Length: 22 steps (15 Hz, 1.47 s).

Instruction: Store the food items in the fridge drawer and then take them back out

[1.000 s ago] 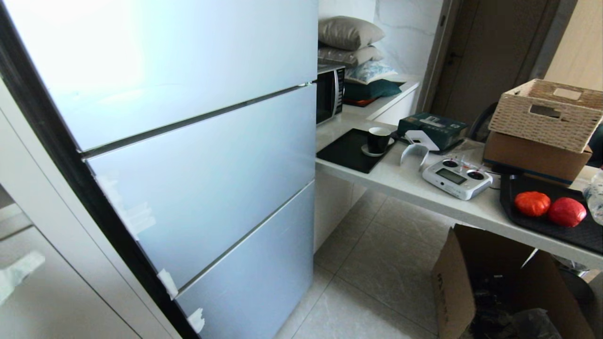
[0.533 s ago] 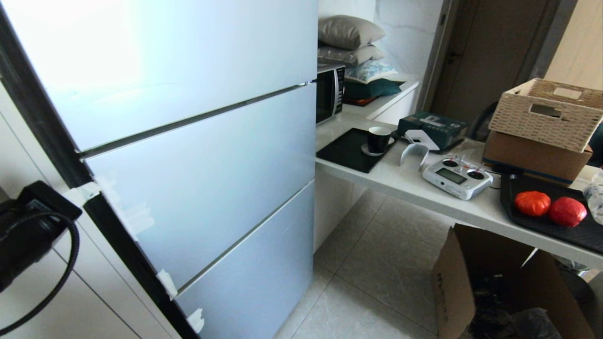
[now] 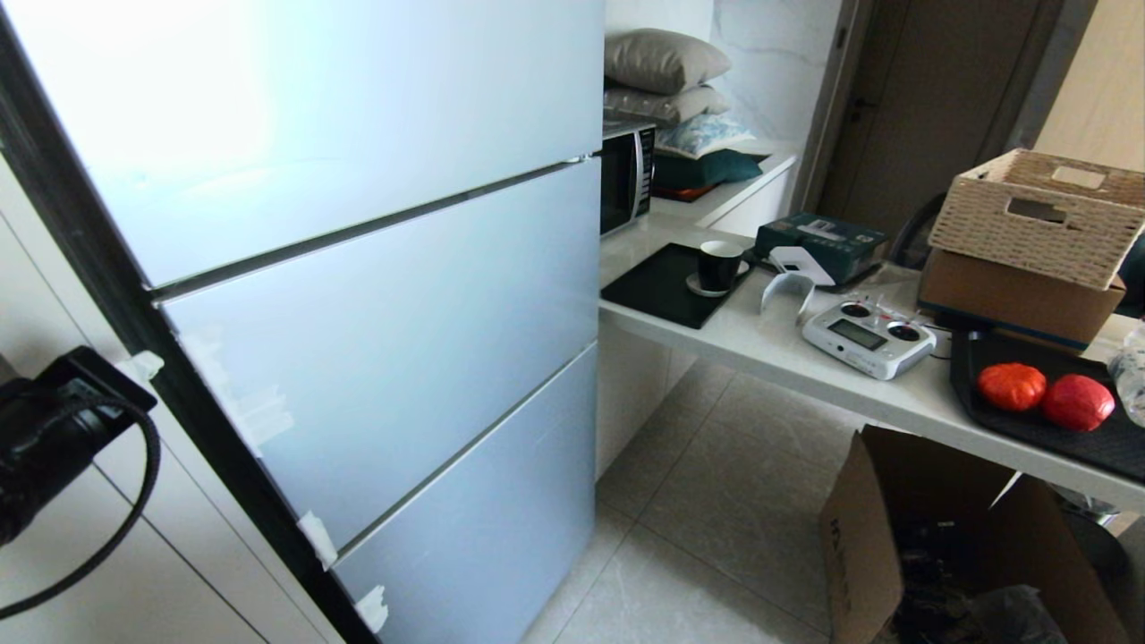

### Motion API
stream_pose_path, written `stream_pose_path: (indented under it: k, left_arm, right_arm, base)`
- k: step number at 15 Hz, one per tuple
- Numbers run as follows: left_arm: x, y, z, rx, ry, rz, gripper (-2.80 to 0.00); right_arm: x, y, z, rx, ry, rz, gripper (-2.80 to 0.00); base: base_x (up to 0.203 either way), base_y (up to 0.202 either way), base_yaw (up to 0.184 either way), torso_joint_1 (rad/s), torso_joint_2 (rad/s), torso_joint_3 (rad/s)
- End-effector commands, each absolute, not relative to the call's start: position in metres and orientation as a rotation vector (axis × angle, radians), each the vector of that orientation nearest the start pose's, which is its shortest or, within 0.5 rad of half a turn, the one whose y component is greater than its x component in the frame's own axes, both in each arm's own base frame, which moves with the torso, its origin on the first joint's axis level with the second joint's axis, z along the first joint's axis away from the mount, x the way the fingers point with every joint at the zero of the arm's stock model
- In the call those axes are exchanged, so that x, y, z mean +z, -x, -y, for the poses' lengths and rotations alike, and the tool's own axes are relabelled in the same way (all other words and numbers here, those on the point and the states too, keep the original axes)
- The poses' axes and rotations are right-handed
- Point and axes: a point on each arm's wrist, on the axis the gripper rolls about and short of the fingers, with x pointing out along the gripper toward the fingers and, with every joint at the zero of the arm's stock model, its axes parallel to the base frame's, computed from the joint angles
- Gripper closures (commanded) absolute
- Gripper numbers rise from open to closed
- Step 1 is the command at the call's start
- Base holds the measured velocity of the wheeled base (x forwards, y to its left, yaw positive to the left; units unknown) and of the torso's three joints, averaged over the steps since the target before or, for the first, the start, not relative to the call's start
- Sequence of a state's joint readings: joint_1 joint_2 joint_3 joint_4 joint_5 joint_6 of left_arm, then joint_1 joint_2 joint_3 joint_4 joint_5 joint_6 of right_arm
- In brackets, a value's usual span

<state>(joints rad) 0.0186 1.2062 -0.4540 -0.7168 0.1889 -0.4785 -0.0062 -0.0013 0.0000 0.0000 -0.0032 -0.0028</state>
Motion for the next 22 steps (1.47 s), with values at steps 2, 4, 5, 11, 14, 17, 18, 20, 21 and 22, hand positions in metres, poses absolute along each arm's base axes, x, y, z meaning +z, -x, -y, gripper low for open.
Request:
stream_pose_path:
  k: [2, 4, 5, 11, 14, 17, 18, 20, 21, 22]
  left_arm:
    - [0.211, -0.189, -0.013, 0.233, 0.481, 0.044, 0.0]
    - [0.209, -0.196, -0.014, 0.238, 0.481, 0.053, 0.0]
    - [0.208, -0.199, -0.015, 0.241, 0.485, 0.047, 0.0]
    - [0.201, -0.21, -0.014, 0.222, 0.592, 0.018, 0.0]
    - [0.2, -0.21, -0.012, 0.17, 0.626, 0.0, 0.0]
    - [0.197, -0.209, -0.009, 0.124, 0.637, -0.028, 0.0]
    - [0.196, -0.208, -0.007, 0.101, 0.654, -0.036, 0.0]
    - [0.194, -0.206, 0.0, 0.048, 0.685, -0.061, 0.0]
    - [0.192, -0.206, 0.003, 0.033, 0.688, -0.074, 0.0]
    - [0.191, -0.206, 0.006, 0.021, 0.689, -0.085, 0.0]
  right_arm:
    - [0.075, 0.023, 0.0, -0.009, 0.003, 0.0, 0.0]
    - [0.075, 0.023, 0.0, -0.009, 0.003, 0.0, 0.0]
    - [0.075, 0.023, 0.0, -0.009, 0.003, 0.0, 0.0]
    - [0.075, 0.023, 0.0, -0.009, 0.003, 0.0, 0.0]
    - [0.075, 0.023, 0.0, -0.009, 0.004, 0.0, 0.0]
    - [0.075, 0.023, 0.0, -0.009, 0.003, 0.001, 0.0]
    - [0.075, 0.023, 0.0, -0.009, 0.003, 0.0, 0.0]
    - [0.075, 0.023, 0.0, -0.009, 0.003, 0.0, 0.0]
    - [0.075, 0.023, 0.0, -0.009, 0.003, 0.0, 0.0]
    - [0.075, 0.023, 0.0, -0.009, 0.003, 0.0, 0.0]
  base:
    - [0.0, 0.0, 0.0, 0.0, 0.0, 0.0]
    - [0.0, 0.0, 0.0, 0.0, 0.0, 0.0]
    - [0.0, 0.0, 0.0, 0.0, 0.0, 0.0]
    - [0.0, 0.0, 0.0, 0.0, 0.0, 0.0]
    - [0.0, 0.0, 0.0, 0.0, 0.0, 0.0]
    - [0.0, 0.0, 0.0, 0.0, 0.0, 0.0]
    - [0.0, 0.0, 0.0, 0.0, 0.0, 0.0]
    - [0.0, 0.0, 0.0, 0.0, 0.0, 0.0]
    - [0.0, 0.0, 0.0, 0.0, 0.0, 0.0]
    - [0.0, 0.0, 0.0, 0.0, 0.0, 0.0]
